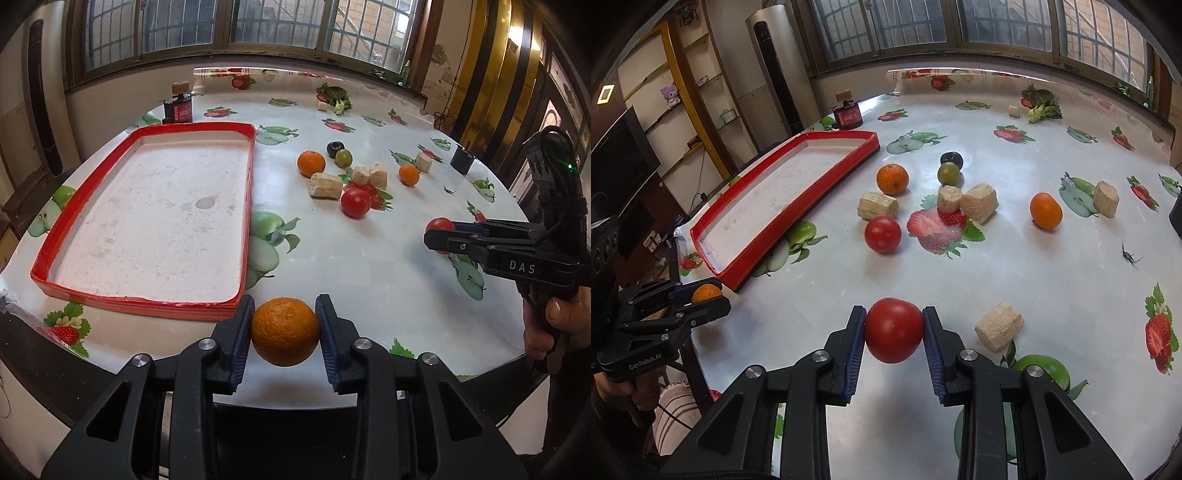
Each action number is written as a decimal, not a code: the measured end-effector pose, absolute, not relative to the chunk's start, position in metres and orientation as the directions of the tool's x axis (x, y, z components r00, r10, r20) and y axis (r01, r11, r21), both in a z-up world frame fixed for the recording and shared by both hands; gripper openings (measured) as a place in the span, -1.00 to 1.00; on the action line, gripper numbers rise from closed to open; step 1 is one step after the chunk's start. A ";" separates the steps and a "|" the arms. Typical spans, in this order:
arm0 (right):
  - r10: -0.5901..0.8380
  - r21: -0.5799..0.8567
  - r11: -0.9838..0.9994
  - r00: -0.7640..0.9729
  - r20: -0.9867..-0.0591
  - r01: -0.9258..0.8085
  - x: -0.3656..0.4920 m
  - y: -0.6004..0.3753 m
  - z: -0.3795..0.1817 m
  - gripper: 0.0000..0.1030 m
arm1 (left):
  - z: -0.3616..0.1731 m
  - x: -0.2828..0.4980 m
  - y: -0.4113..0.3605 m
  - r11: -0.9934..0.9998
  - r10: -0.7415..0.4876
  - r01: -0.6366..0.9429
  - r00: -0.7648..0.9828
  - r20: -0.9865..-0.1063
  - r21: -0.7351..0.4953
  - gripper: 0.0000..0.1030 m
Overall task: Organize fruits
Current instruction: 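Close the left gripper on the orange while the right gripper closes on the tomato, then carry the orange with the left gripper while the right carries the tomato into the tray, then open the right gripper to drop the tomato while the left releases the orange in the tray, then move the left gripper to another red tomato while the right approaches an orange, then close the left gripper on the tomato while the right gripper closes on the orange, then carry the tomato with the left gripper while the right carries the orange into the tray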
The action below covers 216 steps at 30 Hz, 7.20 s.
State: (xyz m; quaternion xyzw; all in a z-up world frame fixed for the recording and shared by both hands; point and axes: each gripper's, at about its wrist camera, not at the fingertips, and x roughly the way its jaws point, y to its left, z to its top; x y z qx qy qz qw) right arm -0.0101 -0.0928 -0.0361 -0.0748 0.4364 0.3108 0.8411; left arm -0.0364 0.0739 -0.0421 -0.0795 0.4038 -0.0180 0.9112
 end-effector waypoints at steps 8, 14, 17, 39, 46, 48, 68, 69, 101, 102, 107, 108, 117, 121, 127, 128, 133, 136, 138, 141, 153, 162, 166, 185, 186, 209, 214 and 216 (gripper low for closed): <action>0.485 0.148 0.774 0.427 -0.763 -0.616 -0.014 -0.078 -0.023 -0.39 | -0.028 -0.037 0.087 0.987 -0.072 -0.053 0.697 -0.714 -0.152 -0.39; 0.505 0.162 0.761 0.416 -0.756 -0.629 -0.014 -0.065 -0.019 -0.39 | -0.021 -0.038 0.099 0.985 -0.042 -0.088 0.709 -0.704 -0.147 -0.39; 0.527 0.179 0.747 0.405 -0.747 -0.641 -0.016 -0.056 -0.014 -0.39 | -0.019 -0.037 0.109 0.983 -0.019 -0.114 0.709 -0.705 -0.142 -0.39; 0.629 0.237 0.638 0.319 -0.709 -0.732 -0.010 0.046 0.000 -0.39 | -0.015 -0.018 0.195 0.950 0.135 -0.293 0.695 -0.706 -0.107 -0.39; 0.623 0.225 0.622 0.300 -0.722 -0.750 0.002 0.082 -0.011 -0.40 | -0.023 -0.001 0.214 0.940 0.160 -0.328 0.669 -0.726 -0.095 -0.38; 0.614 0.226 0.628 0.296 -0.732 -0.745 0.010 0.092 -0.017 -0.40 | -0.026 0.004 0.217 0.939 0.170 -0.335 0.660 -0.732 -0.084 -0.38; 0.522 0.190 0.631 0.232 -0.821 -0.752 0.072 0.153 -0.069 -0.33 | -0.068 0.033 0.223 0.939 0.169 -0.343 0.549 -0.819 -0.037 -0.35; 0.525 0.196 0.629 0.225 -0.821 -0.752 0.072 0.153 -0.069 -0.23 | -0.068 0.032 0.223 0.940 0.162 -0.340 0.547 -0.821 -0.041 -0.19; 0.568 0.253 0.739 0.377 -0.732 -0.624 0.063 0.006 -0.006 0.13 | -0.022 0.033 0.151 0.966 0.111 -0.249 0.626 -0.772 -0.063 0.02; 0.567 0.256 0.745 0.382 -0.730 -0.617 0.063 -0.001 -0.006 0.13 | -0.021 0.035 0.148 0.968 0.104 -0.241 0.627 -0.772 -0.066 0.02; 0.549 0.257 0.776 0.417 -0.725 -0.576 0.062 -0.032 -0.003 0.14 | -0.019 0.041 0.126 0.978 0.063 -0.192 0.637 -0.768 -0.079 0.01; 0.544 0.256 0.783 0.424 -0.724 -0.567 0.062 -0.038 -0.002 0.14 | -0.018 0.042 0.122 0.980 0.055 -0.183 0.639 -0.768 -0.082 0.02; 0.496 0.248 0.832 0.467 -0.732 -0.496 0.061 -0.088 -0.006 0.15 | -0.015 0.052 0.083 0.991 -0.004 -0.097 0.646 -0.764 -0.088 0.01; 0.470 0.241 0.855 0.491 -0.733 -0.459 0.059 -0.113 -0.006 0.15 | -0.016 0.059 0.065 0.993 -0.043 -0.058 0.640 -0.767 -0.104 0.01; 0.429 0.233 0.886 0.519 -0.739 -0.400 0.058 -0.147 -0.010 0.17 | -0.020 0.069 0.039 0.993 -0.091 -0.003 0.630 -0.772 -0.120 0.01; 0.423 0.233 0.890 0.522 -0.741 -0.392 0.057 -0.152 -0.011 0.17 | -0.020 0.071 0.035 0.992 -0.102 0.006 0.626 -0.773 -0.126 0.01; 0.400 0.231 0.904 0.524 -0.752 -0.360 0.056 -0.169 -0.017 0.18 | -0.027 0.084 0.018 0.990 -0.129 0.032 0.606 -0.785 -0.137 0.01; 0.400 0.230 0.902 0.511 -0.761 -0.364 0.052 -0.173 -0.023 0.18 | -0.031 0.090 0.012 0.990 -0.133 0.038 0.597 -0.791 -0.138 0.01; 0.401 0.228 0.900 0.497 -0.770 -0.373 0.047 -0.172 -0.029 0.18 | -0.034 0.094 0.009 0.989 -0.137 0.041 0.589 -0.796 -0.140 0.01; 0.403 0.230 0.895 0.471 -0.785 -0.383 0.038 -0.169 -0.041 0.18 | -0.040 0.100 0.005 0.989 -0.143 0.044 0.575 -0.805 -0.144 0.01; 0.385 0.199 0.904 0.519 -0.763 -0.378 0.079 -0.159 -0.035 0.16 | -0.055 0.121 -0.002 0.990 -0.132 0.037 0.556 -0.821 -0.134 0.01; 0.309 0.139 0.929 0.511 -0.802 -0.343 0.142 -0.143 -0.063 -0.24 | -0.065 0.129 -0.003 0.988 -0.150 0.050 0.551 -0.821 -0.147 -0.42; 0.318 0.149 0.929 0.526 -0.789 -0.339 0.143 -0.147 -0.061 -0.31 | -0.060 0.126 0.003 0.987 -0.155 0.046 0.566 -0.810 -0.156 -0.42; 0.430 0.188 0.874 0.535 -0.727 -0.447 0.079 -0.114 -0.015 -0.32 | -0.016 0.085 0.040 0.993 -0.080 -0.014 0.660 -0.747 -0.120 -0.42; 0.436 0.189 0.870 0.531 -0.727 -0.455 0.077 -0.111 -0.014 -0.32 | -0.015 0.083 0.043 0.993 -0.077 -0.019 0.662 -0.746 -0.120 -0.41; 0.474 0.165 0.820 0.487 -0.734 -0.549 0.061 -0.048 -0.008 -0.32 | -0.012 0.058 0.105 0.982 -0.022 -0.123 0.683 -0.730 -0.144 -0.41; 0.482 0.161 0.808 0.478 -0.734 -0.567 0.060 -0.034 -0.007 -0.32 | -0.011 0.056 0.116 0.981 -0.010 -0.136 0.685 -0.728 -0.141 -0.41; 0.486 0.161 0.802 0.473 -0.735 -0.575 0.060 -0.027 -0.007 -0.32 | -0.010 0.055 0.121 0.979 -0.002 -0.145 0.687 -0.727 -0.140 -0.41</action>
